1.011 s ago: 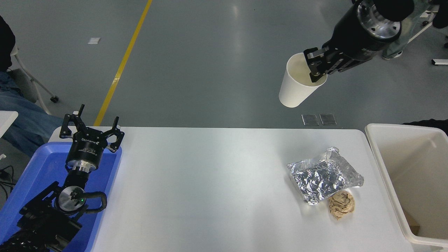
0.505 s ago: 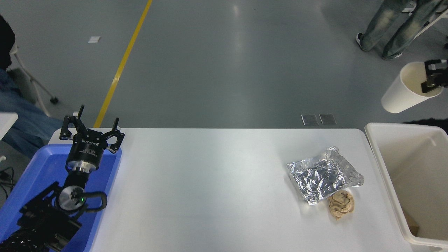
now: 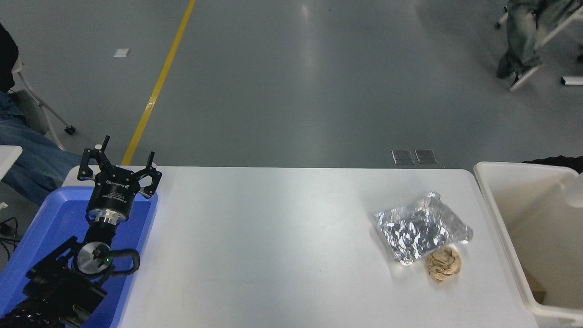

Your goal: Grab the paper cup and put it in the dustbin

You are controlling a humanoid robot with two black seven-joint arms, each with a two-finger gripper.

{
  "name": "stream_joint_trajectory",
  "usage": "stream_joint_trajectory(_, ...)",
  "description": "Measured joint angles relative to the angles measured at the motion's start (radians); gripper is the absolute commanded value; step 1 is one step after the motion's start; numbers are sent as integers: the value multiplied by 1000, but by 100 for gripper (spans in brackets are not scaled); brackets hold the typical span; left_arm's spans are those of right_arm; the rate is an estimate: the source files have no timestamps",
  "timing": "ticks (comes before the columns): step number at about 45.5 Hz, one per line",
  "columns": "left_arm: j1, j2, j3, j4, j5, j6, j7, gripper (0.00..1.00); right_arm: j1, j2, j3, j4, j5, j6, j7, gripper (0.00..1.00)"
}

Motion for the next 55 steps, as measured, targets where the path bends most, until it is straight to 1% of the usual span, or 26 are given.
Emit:
stream_joint_trajectory(5, 0, 0, 0, 0, -1, 1, 0, 100, -134, 71, 95, -90, 8, -46, 0, 0)
stream_joint_trajectory(12, 0, 0, 0, 0, -1, 1, 0, 100, -254, 150, 165, -187, 14, -92, 0, 0)
stream_joint_trajectory(17, -1, 0, 0, 0, -1, 1, 0, 100, -300, 182, 195, -229, 17, -113, 0, 0)
stream_joint_trajectory(18, -1, 0, 0, 0, -1, 1, 0, 100, -311, 189, 202, -239, 18, -118, 0, 13)
stream_joint_trajectory(19, -1, 0, 0, 0, -1, 1, 0, 100, -316, 191, 205, -243, 18, -120, -1, 30)
stream_joint_trajectory(21, -1, 0, 0, 0, -1, 1, 0, 100, -325, 198, 212, -253, 18, -126, -1, 100)
stream_joint_trajectory(36, -1, 0, 0, 0, -1, 1, 0, 100, -345, 220, 252, -276, 22, -144, -1, 100)
stream_joint_trajectory(42, -1, 0, 0, 0, -1, 1, 0, 100, -275, 194, 205, -233, 18, -133, -1, 100)
stream_joint_trajectory(48, -2, 0, 1, -1, 1, 1, 0, 100, -77, 135, 47, -91, 16, -98, 1, 100)
stream_joint_trajectory(50, -2, 0, 1, -1, 0, 1, 1, 100, 53, 117, -51, -7, 17, -66, 3, 100)
stream_joint_trajectory(55, -3, 0, 1, -1, 1, 0, 2, 100, 288, 113, -205, 146, 18, 17, 8, 100)
